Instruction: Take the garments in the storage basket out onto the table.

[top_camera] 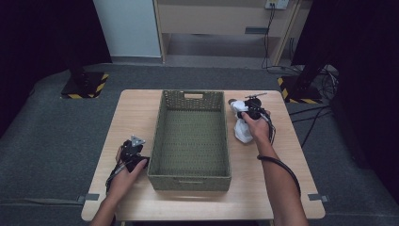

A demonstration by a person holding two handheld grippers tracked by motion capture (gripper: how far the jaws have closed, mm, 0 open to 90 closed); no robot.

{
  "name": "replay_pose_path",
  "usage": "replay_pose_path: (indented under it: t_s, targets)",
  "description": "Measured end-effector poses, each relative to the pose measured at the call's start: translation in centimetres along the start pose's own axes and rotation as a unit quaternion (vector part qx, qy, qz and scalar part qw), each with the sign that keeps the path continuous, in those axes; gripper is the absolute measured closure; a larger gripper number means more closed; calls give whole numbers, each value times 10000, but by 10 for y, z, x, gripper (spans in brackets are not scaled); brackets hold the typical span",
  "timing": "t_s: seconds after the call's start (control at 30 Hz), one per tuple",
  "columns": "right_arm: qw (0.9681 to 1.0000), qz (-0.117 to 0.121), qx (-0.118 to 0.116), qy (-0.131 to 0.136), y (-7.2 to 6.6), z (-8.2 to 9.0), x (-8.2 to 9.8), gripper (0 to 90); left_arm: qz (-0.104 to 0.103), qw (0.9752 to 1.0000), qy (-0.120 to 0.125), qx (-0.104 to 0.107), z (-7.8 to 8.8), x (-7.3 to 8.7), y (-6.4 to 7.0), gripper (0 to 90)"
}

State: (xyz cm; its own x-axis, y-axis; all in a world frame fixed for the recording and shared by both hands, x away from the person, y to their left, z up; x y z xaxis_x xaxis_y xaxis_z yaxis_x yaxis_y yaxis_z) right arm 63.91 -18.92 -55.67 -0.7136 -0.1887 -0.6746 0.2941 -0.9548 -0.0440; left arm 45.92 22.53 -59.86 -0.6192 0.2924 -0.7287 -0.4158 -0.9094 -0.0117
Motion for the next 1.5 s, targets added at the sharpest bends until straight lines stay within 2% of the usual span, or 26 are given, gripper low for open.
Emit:
replay_pose_path:
  t_s: [0.17,0.77,1.0,1.1,1.3,1.43,1.5]
  targets:
    - [10000,-76,32,-9,6,-5,4,474,0,10000,0,0,0,0,0,0]
    - [9998,-200,50,-24,12,-14,9,431,-1,10000,-1,1,0,0,0,0]
    - [9997,-214,125,51,14,-15,10,343,-1,10000,-2,2,0,0,0,0]
    - [9996,-241,144,47,15,-18,10,268,-1,10000,-2,2,0,0,0,0]
    - [9994,-280,219,54,16,-22,10,181,-1,10000,-1,3,0,0,0,0]
    - [9993,-339,151,38,16,-26,11,62,-2,10000,-1,3,0,0,0,0]
    - [9994,-310,164,51,16,-26,12,50,-2,10000,-1,3,0,0,0,0]
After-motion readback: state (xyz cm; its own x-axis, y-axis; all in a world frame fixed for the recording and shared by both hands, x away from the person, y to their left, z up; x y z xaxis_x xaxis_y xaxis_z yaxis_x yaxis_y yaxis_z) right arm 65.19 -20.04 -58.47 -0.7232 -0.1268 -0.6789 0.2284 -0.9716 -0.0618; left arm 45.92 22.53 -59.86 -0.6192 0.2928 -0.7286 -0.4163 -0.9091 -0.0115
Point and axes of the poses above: each handheld gripper's, and its own axes: z roughly backward along the jaws, x roughly out of its underside, y roughly to its right, the point moved 8 cm from there along -z, roughly forward along the jaws, and after that the axes turned 2 degrees about y, right-handed, at the moved point
